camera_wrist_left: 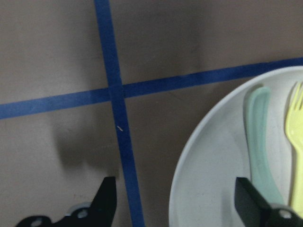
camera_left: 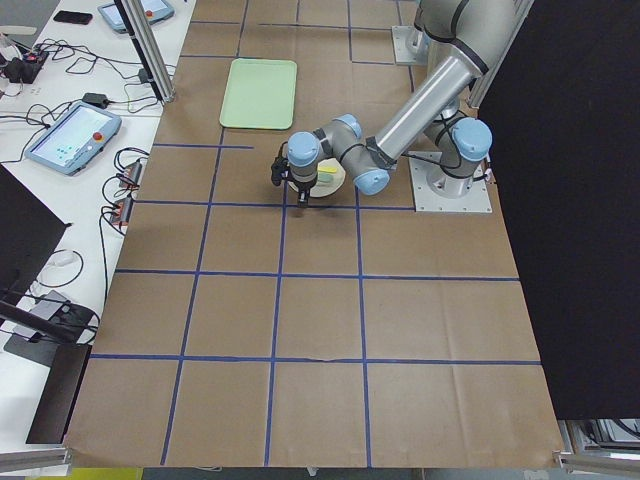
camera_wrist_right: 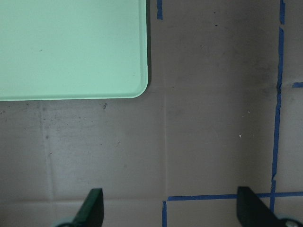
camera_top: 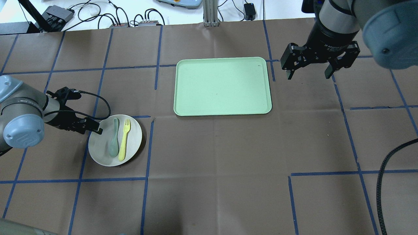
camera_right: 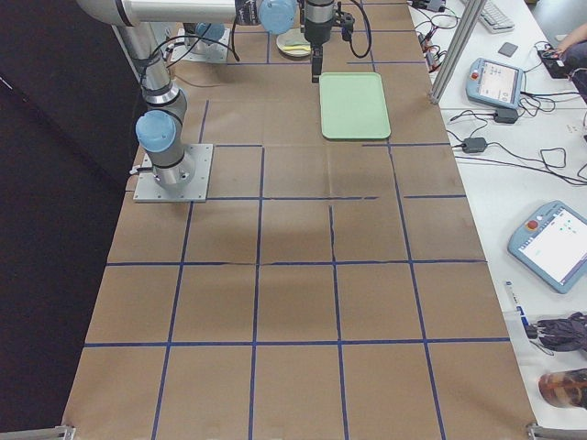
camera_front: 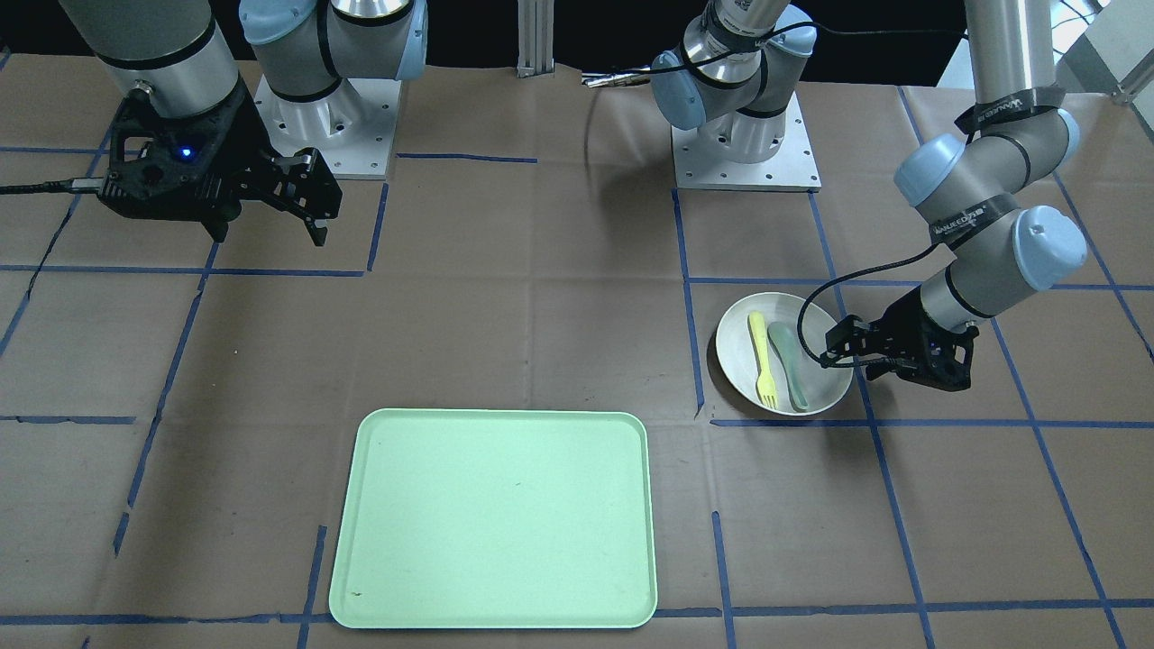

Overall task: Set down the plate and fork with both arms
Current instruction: 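Grasp the white plate rim with the left gripper, then carry the plate with the left gripper onto the green tray, then lower the plate onto the tray and open the left gripper, then lift the left gripper away while the right gripper moves over the plate, then lower the right gripper and grasp the yellow fork handle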

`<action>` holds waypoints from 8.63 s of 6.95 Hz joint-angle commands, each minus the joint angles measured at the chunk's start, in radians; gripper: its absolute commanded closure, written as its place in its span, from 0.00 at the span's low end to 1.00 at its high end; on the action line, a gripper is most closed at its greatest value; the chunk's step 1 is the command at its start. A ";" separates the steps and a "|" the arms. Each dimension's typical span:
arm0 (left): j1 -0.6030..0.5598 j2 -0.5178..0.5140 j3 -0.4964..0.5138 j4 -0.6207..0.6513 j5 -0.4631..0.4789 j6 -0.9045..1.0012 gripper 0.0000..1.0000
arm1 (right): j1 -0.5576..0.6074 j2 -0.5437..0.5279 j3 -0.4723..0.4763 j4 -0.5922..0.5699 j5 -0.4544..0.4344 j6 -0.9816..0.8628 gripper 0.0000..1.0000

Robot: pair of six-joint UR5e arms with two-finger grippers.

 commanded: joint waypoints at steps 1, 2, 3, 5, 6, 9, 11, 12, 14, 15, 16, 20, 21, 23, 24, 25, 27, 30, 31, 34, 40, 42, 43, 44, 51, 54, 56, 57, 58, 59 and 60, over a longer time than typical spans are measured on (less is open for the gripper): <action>0.000 -0.004 -0.003 -0.001 0.004 0.002 0.32 | 0.000 0.013 0.003 -0.003 -0.008 0.001 0.00; 0.000 -0.001 -0.003 -0.003 0.005 0.000 0.45 | -0.003 0.011 0.003 0.002 -0.013 0.000 0.00; 0.002 0.004 -0.003 -0.019 0.007 0.000 0.54 | -0.003 0.007 0.003 0.000 -0.007 0.000 0.00; 0.002 0.007 -0.003 -0.026 0.007 0.000 0.71 | -0.003 0.005 0.003 0.002 -0.009 0.000 0.00; 0.002 0.007 -0.003 -0.026 0.011 0.000 0.79 | -0.003 0.000 0.003 0.005 -0.013 0.000 0.00; 0.002 0.008 -0.001 -0.024 0.013 0.000 0.88 | -0.005 -0.012 0.003 0.019 -0.018 0.001 0.00; -0.001 0.031 0.005 -0.024 0.011 -0.001 0.95 | -0.006 -0.024 0.003 0.020 -0.018 0.001 0.00; -0.014 0.062 0.006 -0.029 0.010 -0.038 0.99 | -0.008 -0.024 0.003 0.020 -0.019 0.000 0.00; -0.104 0.068 0.026 -0.027 -0.027 -0.153 1.00 | -0.009 -0.026 0.003 0.022 -0.021 0.001 0.00; -0.198 0.052 0.093 -0.029 -0.032 -0.238 1.00 | -0.008 -0.029 0.005 0.022 -0.021 0.001 0.00; -0.298 0.012 0.173 -0.030 -0.054 -0.322 1.00 | -0.009 -0.029 0.005 0.022 -0.021 0.001 0.00; -0.610 -0.348 0.665 -0.095 -0.062 -0.582 1.00 | -0.008 -0.029 0.005 0.022 -0.019 0.001 0.00; -0.639 -0.423 0.753 -0.116 -0.061 -0.625 1.00 | -0.008 -0.029 0.005 0.022 -0.019 0.001 0.00; -0.652 -0.470 0.790 -0.119 -0.062 -0.678 0.99 | -0.008 -0.029 0.005 0.022 -0.019 0.001 0.00; -0.663 -0.488 0.795 -0.119 -0.064 -0.697 0.99 | -0.008 -0.029 0.005 0.022 -0.019 0.001 0.00; -0.669 -0.495 0.796 -0.119 -0.064 -0.705 0.99 | -0.008 -0.029 0.005 0.022 -0.019 0.001 0.00; -0.672 -0.489 0.783 -0.121 -0.064 -0.707 0.96 | -0.008 -0.029 0.005 0.022 -0.019 0.001 0.00; -0.672 -0.464 0.778 -0.144 -0.062 -0.684 0.96 | -0.011 -0.053 0.058 0.000 -0.021 0.000 0.00; -0.672 -0.462 0.778 -0.144 -0.064 -0.646 0.97 | -0.011 -0.053 0.052 -0.003 -0.021 0.000 0.00; -0.678 -0.461 0.754 -0.148 -0.062 -0.554 0.97 | -0.011 -0.050 0.042 -0.003 -0.021 0.000 0.00; -0.675 -0.331 0.795 -0.347 -0.052 -0.541 0.01 | -0.011 -0.038 0.015 0.002 -0.018 0.001 0.00; -0.678 -0.166 0.832 -0.586 0.089 -0.590 0.01 | -0.008 0.002 -0.006 -0.006 -0.013 0.003 0.00; -0.681 -0.062 0.839 -0.709 0.096 -0.652 0.01 | -0.006 0.026 -0.020 -0.006 -0.007 0.003 0.00; -0.681 0.044 0.838 -0.834 0.102 -0.708 0.01 | -0.003 0.048 -0.038 -0.007 -0.013 0.003 0.00; -0.615 0.277 0.487 -0.698 0.229 -0.655 0.01 | 0.213 0.490 -0.429 -0.065 -0.002 0.161 0.00; -0.600 0.281 0.482 -0.699 0.231 -0.668 0.01 | 0.232 0.638 -0.460 -0.141 -0.015 0.206 0.00; -0.597 0.283 0.482 -0.702 0.234 -0.664 0.01 | 0.232 0.706 -0.460 -0.206 -0.016 0.225 0.00; -0.583 0.283 0.482 -0.702 0.231 -0.655 0.01 | 0.235 0.739 -0.462 -0.258 -0.018 0.237 0.02; -0.571 0.283 0.479 -0.710 0.232 -0.652 0.01 | 0.241 0.759 -0.462 -0.276 -0.018 0.236 0.24; -0.561 0.286 0.461 -0.707 0.231 -0.633 0.01 | 0.241 0.763 -0.459 -0.274 -0.015 0.233 0.39; -0.561 0.294 0.454 -0.707 0.231 -0.624 0.01 | 0.247 0.766 -0.457 -0.273 -0.013 0.233 0.42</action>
